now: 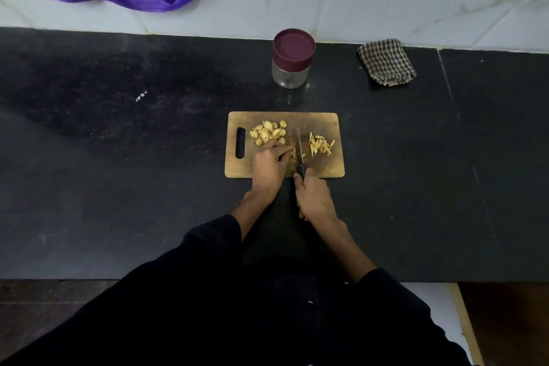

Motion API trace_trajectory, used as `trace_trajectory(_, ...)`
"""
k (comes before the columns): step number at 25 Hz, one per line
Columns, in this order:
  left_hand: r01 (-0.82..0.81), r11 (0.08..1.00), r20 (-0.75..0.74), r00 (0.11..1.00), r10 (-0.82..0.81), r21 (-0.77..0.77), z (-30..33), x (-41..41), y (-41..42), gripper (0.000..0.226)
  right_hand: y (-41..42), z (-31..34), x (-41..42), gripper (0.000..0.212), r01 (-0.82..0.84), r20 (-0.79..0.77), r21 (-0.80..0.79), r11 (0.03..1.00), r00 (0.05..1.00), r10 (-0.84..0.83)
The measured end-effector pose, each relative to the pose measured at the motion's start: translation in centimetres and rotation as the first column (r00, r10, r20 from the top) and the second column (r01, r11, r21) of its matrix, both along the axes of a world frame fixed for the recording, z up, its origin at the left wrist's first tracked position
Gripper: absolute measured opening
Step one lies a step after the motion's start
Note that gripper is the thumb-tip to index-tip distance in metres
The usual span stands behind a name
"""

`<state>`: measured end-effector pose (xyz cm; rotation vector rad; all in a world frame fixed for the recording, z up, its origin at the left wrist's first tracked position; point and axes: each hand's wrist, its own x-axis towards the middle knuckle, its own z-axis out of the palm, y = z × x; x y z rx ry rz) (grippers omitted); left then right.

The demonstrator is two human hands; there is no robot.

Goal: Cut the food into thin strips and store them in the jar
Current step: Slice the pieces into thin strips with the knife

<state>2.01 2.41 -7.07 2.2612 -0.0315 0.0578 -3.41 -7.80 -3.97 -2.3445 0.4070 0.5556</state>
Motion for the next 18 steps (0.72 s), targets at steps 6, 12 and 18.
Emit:
trace_trajectory(6,-0.003,1.0,-0.003,1.0,0.003,0.001,0.02,-0.02,-0.05,0.021,0.15,0.29,0.26,0.022,-0.025,0.009,-0.029,0.999,1.0,0.026)
trace_trajectory(12,-0.004,1.0,0.01,1.0,0.004,0.0,0.04,-0.11,-0.08,0.021,0.45,0.5,0.59,0.022,-0.02,-0.042,-0.071,0.997,0.999,0.017)
trace_trajectory(18,0.001,1.0,0.006,1.0,-0.001,0.005,0.07,-0.1,-0.08,0.021,0.32,0.3,0.5,0.017,-0.004,-0.05,-0.034,0.999,0.999,0.002)
